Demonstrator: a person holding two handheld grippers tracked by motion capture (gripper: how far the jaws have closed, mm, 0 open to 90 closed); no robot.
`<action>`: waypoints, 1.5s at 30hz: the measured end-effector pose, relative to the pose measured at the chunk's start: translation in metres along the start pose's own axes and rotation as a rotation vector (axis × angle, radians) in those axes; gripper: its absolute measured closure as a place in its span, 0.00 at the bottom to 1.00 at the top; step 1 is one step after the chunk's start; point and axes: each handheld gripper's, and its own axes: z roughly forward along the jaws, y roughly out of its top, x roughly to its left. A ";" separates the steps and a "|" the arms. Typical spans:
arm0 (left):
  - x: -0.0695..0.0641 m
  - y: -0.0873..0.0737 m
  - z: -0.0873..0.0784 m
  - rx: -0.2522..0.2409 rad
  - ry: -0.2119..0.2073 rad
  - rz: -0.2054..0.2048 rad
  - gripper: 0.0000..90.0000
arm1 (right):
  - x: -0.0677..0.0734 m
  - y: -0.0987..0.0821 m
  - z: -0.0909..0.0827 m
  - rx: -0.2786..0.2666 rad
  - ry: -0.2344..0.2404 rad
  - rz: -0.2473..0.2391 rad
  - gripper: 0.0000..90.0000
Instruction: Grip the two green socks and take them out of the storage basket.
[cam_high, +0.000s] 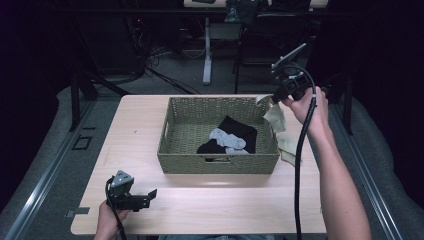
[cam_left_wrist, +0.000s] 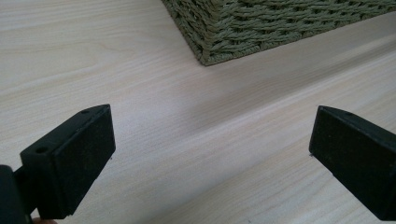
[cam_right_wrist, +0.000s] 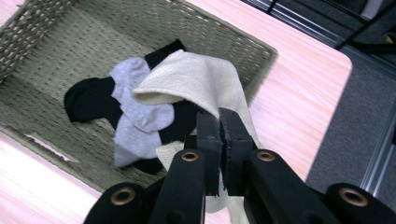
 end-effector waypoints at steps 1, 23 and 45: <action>0.000 0.000 0.000 -0.001 -0.001 0.000 0.01 | -0.003 -0.002 -0.001 -0.003 -0.003 0.010 0.98; 0.000 0.001 0.001 0.002 0.000 0.000 0.01 | -0.064 -0.068 0.022 0.039 -0.033 0.165 0.98; 0.000 0.001 0.001 0.003 -0.001 0.005 0.00 | -0.078 -0.121 0.142 0.144 0.048 0.298 0.98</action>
